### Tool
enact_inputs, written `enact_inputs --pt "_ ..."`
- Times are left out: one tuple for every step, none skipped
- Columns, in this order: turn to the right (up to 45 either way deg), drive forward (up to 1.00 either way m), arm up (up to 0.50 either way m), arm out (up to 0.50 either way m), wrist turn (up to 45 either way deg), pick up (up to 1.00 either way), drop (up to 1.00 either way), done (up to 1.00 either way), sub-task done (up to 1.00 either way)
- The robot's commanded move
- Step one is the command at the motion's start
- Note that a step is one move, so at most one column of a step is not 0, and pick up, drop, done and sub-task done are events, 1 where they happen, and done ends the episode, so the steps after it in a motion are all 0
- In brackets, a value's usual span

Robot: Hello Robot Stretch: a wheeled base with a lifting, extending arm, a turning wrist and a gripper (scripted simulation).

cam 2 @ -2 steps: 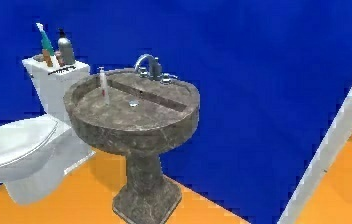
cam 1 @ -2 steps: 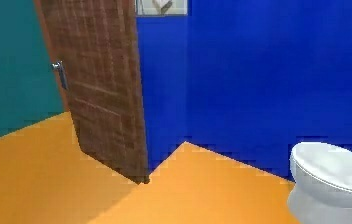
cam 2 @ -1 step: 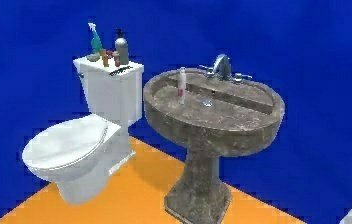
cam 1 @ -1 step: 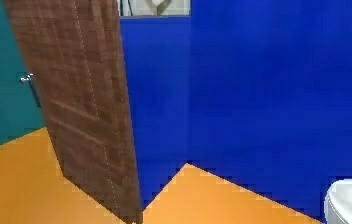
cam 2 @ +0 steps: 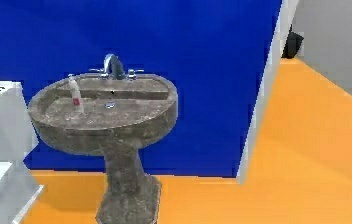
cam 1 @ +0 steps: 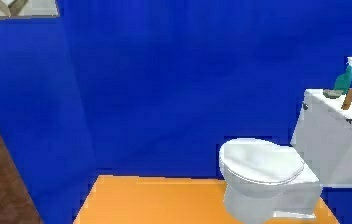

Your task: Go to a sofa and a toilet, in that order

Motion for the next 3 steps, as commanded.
enact_inputs --pt "0.0 0.15 0.00 0.00 0.0 0.00 0.00 0.00 0.00" --pt "30.0 0.00 0.00 0.00 0.0 0.00 0.00 0.00 0.00" --pt "0.0 0.00 0.00 0.00 0.0 0.00 0.00 1.00 0.00"
